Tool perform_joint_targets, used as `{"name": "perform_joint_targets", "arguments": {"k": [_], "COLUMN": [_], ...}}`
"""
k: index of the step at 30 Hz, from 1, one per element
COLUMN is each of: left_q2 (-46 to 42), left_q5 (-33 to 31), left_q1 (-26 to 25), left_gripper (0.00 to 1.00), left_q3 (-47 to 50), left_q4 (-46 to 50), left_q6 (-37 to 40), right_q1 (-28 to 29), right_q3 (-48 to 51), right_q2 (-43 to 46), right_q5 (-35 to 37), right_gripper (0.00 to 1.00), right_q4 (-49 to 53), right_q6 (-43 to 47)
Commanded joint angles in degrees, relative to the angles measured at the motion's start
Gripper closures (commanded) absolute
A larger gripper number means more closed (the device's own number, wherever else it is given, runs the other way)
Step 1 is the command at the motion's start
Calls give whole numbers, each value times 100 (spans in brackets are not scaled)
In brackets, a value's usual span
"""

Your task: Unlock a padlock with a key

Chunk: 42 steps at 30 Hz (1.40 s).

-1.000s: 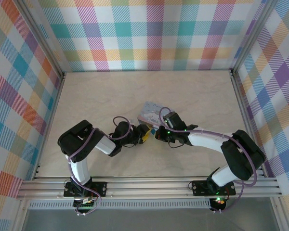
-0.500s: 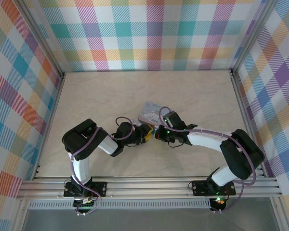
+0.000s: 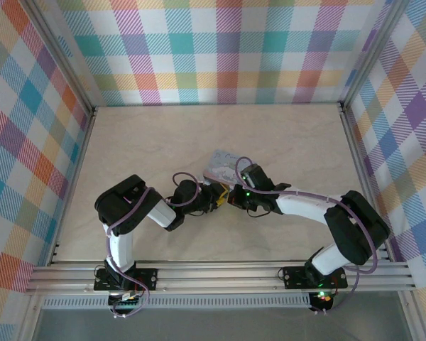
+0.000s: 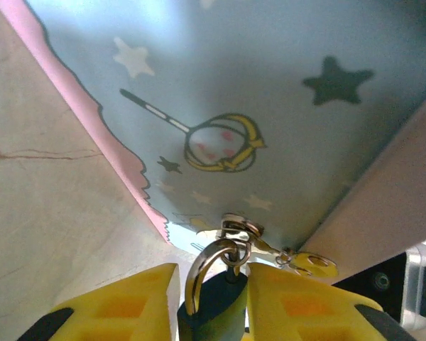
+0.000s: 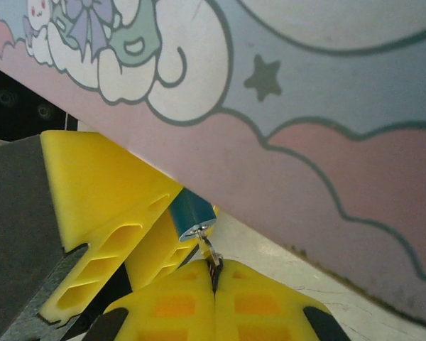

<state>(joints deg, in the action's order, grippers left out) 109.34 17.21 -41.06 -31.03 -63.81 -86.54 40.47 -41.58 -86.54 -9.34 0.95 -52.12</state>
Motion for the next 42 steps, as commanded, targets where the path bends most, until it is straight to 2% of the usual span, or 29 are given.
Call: {"name": "perform_joint_targets", "arguments": {"k": [1, 10, 15, 19, 22, 25, 37, 42], "left_q2": [150, 115, 57, 26, 30, 24, -43, -88], "left_q5": [-64, -128, -157, -168, -174, -174, -157, -163], "left_q1": [-115, -146, -147, -144, -148, -146, -148, -147], "left_gripper": [74, 87, 96, 99, 100, 100, 100, 100], "left_q3": [-53, -20, 0, 9, 18, 18, 17, 26], "left_q4": [-175, -167, -107, -61, -51, -52, -17, 26], "left_q6": [-139, -144, -135, -119, -129, -127, -117, -102], "right_q1": [-13, -28, -69, -130, -145, -167, -371, -451], "right_q3": [-210, -149, -5, 109, 181, 211, 422, 352], "right_q2": [-3, 82, 214, 303, 404, 512, 1043, 1510], "right_q5": [-177, -155, -51, -7, 44, 161, 569, 937], "right_gripper": [100, 96, 82, 74, 66, 62, 58, 46], "right_q4": [-360, -383, -409, -434, -445, -304, -23, 303], "right_q6": [-153, -185, -192, -236, -229, -155, 151, 766]}}
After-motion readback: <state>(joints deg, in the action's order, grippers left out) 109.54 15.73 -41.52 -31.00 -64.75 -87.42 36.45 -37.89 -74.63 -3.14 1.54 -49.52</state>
